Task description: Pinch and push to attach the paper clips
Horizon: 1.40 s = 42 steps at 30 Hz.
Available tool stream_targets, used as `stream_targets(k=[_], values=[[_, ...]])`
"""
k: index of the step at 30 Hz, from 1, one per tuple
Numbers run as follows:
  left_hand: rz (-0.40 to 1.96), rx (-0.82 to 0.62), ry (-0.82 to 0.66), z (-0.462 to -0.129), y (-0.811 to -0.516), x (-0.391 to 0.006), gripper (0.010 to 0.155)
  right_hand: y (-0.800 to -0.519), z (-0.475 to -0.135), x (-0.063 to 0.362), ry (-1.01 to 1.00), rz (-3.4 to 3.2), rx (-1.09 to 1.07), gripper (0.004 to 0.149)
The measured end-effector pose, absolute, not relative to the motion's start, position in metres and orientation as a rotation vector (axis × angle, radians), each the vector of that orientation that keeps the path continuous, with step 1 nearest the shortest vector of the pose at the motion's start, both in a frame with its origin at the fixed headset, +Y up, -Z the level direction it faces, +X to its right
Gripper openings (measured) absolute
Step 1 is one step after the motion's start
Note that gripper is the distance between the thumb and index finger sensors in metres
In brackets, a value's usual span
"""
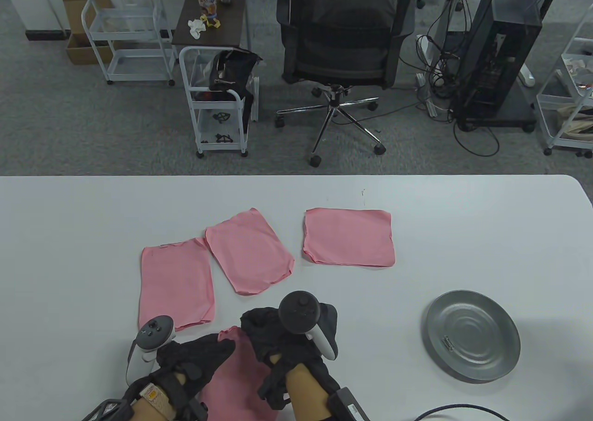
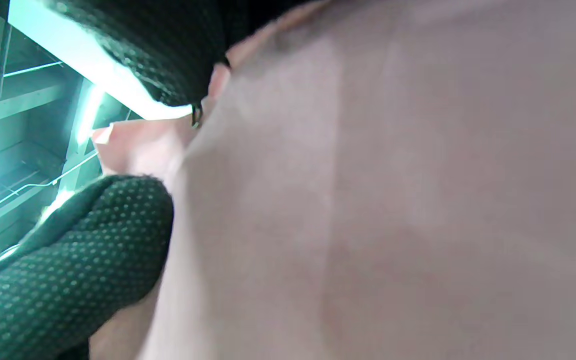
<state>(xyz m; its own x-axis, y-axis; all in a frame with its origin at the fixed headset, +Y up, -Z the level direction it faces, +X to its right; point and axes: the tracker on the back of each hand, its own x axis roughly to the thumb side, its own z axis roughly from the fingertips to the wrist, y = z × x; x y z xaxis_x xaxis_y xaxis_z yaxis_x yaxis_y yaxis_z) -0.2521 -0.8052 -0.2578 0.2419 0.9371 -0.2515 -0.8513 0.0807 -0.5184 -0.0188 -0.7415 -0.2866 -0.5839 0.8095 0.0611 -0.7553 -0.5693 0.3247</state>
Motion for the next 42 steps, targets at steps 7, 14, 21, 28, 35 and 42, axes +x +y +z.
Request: stream_targets(k=[7, 14, 21, 28, 35, 42], values=[[1.359, -0.660, -0.175, -0.257, -0.805, -0.251, 0.044, -0.752, -0.292, -0.013, 0.571, 2.019, 0.223, 0.037], [1.448, -0.691, -0.087, -0.258, -0.813, -0.259, 0.046, -0.748, -0.287, 0.033, 0.350, 2.005, 0.063, 0.078], [1.526, -0.696, -0.069, -0.259, -0.814, -0.264, 0.048, -0.783, -0.259, 0.049, 0.756, 1.804, 0.045, 0.091], [1.663, -0.691, -0.104, -0.259, -0.814, -0.265, 0.049, -0.796, -0.250, 0.037, 0.878, 1.701, 0.094, 0.056], [1.567, -0.728, -0.125, -0.253, -0.814, -0.267, 0.059, -0.794, -0.254, 0.049, 0.668, 1.645, 0.010, 0.042], [1.236, -0.769, -0.079, -0.249, -0.808, -0.265, 0.048, -0.793, -0.256, 0.062, 0.650, 1.596, -0.008, 0.043]])
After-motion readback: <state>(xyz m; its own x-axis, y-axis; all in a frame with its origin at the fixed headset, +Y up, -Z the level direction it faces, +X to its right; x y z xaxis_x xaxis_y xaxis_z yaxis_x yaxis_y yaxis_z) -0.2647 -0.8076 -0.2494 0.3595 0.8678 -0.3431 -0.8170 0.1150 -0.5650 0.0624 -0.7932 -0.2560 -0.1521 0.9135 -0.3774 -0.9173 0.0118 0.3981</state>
